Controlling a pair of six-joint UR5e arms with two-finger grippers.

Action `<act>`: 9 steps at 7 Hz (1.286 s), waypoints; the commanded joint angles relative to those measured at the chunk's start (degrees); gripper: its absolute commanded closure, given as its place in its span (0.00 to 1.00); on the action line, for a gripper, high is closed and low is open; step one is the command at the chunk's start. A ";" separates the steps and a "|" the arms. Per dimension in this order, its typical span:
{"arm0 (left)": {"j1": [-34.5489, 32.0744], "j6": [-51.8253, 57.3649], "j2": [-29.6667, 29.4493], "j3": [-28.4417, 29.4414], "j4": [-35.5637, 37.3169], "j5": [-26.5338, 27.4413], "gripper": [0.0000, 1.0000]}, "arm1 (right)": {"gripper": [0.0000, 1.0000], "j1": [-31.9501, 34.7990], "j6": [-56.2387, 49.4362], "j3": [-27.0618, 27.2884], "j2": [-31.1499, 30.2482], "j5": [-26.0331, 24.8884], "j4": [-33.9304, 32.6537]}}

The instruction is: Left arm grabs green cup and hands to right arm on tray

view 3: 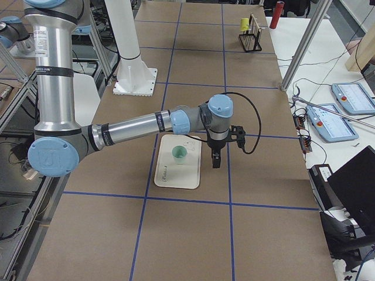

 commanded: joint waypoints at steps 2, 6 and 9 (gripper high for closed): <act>0.00 0.09 -0.09 0.10 -0.01 0.01 0.00 | 0.01 -0.05 0.09 -0.22 0.51 0.04 0.00; 0.00 0.00 0.09 -0.07 -0.01 0.01 0.00 | 0.01 -0.05 0.09 -0.92 0.51 0.04 -0.09; 0.09 0.00 -0.08 -0.16 -0.01 0.01 0.00 | 0.01 -0.05 0.00 -1.46 0.78 0.13 0.00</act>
